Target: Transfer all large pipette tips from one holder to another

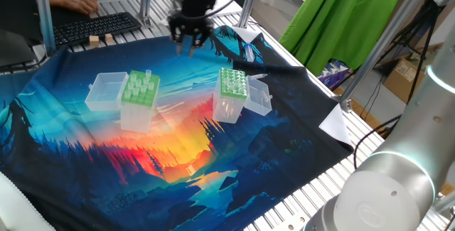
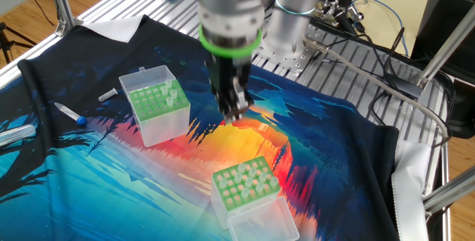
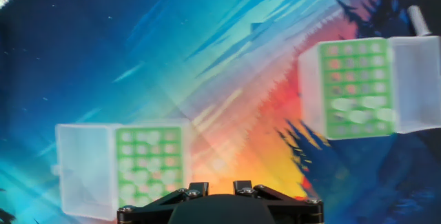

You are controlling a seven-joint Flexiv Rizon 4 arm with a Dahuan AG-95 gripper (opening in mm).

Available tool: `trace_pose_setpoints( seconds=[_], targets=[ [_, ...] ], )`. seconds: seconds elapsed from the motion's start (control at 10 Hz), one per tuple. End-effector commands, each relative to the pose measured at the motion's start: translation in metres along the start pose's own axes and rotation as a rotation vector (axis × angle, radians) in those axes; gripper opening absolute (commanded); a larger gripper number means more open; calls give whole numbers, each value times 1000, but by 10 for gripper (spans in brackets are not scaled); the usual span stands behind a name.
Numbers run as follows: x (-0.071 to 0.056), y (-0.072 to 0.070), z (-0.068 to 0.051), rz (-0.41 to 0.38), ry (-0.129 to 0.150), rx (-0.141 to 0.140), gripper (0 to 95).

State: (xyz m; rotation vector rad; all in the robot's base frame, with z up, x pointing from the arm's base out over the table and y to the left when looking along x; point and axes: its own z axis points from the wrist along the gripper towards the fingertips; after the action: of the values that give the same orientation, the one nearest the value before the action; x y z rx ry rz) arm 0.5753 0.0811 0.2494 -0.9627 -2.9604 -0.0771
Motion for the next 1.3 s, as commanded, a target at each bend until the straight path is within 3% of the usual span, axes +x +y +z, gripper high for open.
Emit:
trace_pose_setpoints(
  seconds=[0.1, 0.3, 0.6, 1.3],
  targets=[
    [-4, 12, 8, 9, 0, -1, 190],
    [-18, 33, 26, 13, -6, -6, 190],
    [-28, 50, 41, 28, -10, -11, 190],
    [-37, 68, 68, 46, -18, -26, 190]
  ],
)
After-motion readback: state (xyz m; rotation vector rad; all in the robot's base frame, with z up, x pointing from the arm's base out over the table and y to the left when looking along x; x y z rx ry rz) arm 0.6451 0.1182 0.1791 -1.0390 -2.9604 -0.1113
